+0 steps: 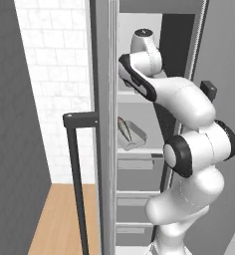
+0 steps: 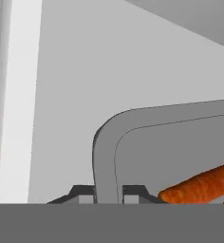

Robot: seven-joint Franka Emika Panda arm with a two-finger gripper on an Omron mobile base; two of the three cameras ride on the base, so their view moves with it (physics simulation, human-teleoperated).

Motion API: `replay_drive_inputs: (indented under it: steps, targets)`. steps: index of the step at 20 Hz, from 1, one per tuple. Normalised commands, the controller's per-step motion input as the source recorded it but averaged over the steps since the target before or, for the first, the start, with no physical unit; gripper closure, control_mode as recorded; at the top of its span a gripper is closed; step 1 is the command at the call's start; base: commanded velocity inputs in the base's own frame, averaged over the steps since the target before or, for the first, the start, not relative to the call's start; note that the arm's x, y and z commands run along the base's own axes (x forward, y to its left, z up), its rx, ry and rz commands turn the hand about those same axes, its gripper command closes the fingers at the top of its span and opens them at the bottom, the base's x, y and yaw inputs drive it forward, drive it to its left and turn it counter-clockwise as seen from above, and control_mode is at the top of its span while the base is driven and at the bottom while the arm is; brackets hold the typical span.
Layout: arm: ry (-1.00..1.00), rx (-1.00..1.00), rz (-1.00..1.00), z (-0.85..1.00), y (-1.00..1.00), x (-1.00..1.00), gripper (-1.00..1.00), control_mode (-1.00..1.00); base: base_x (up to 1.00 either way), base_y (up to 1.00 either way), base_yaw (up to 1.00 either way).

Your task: Take the meat container that has the fish and place it on the second highest rack of the freezer. Then take the vegetable container that has the carrot and eggplant and place it on the highest rack of the freezer.

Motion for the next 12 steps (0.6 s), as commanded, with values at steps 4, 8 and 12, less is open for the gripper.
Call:
replay_drive_inputs:
  steps: [4,8,12]
  targets:
    - [-0.34,-0.04,0.0,0.0,0.0,-0.53,-1.0,-1.0,0.0,0.0,0.0]
    - [-0.35,-0.09,0.01,0.0,0.0,-1.0,-1.0,-1.0,0.0,0.0,0.0]
    - [-0.26,-0.1,0.07,0.0,0.0,-1.0,-1.0,-1.0,0.0,0.0,0.0]
